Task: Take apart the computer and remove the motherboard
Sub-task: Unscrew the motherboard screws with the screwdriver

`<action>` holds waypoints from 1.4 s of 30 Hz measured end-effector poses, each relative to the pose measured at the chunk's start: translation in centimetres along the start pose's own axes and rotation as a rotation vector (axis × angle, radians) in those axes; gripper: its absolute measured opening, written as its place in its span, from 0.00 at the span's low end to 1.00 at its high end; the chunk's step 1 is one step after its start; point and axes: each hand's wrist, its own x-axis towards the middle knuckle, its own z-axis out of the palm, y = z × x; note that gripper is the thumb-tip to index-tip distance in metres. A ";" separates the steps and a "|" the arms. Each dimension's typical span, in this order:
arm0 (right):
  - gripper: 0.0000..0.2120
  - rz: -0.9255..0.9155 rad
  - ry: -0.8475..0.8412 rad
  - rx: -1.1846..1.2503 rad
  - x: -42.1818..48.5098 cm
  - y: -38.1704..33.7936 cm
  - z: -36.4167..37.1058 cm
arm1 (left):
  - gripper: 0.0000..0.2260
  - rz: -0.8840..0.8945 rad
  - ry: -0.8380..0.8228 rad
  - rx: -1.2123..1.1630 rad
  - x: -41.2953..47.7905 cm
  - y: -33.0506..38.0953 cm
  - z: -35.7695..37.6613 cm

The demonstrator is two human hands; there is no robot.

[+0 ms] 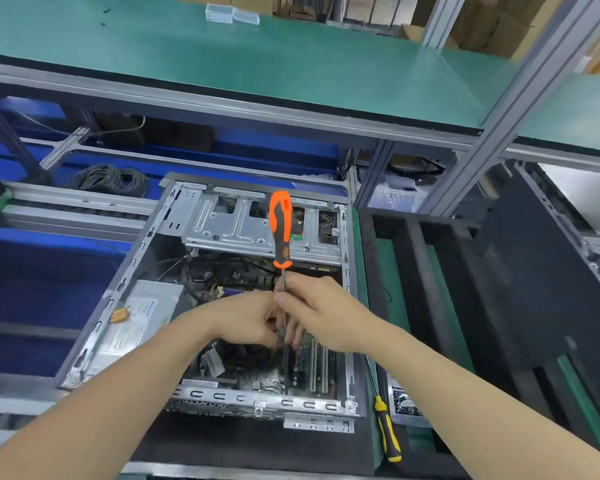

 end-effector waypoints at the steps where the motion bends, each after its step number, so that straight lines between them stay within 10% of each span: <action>1: 0.10 -0.002 0.001 0.001 0.2 0.3 0.0 | 0.07 -0.001 0.012 0.009 0.1 -0.1 0.1; 42: 0.09 0.046 0.284 0.289 1.9 1.0 -6.7 | 0.05 -0.087 0.083 0.007 0.2 -1.5 -0.5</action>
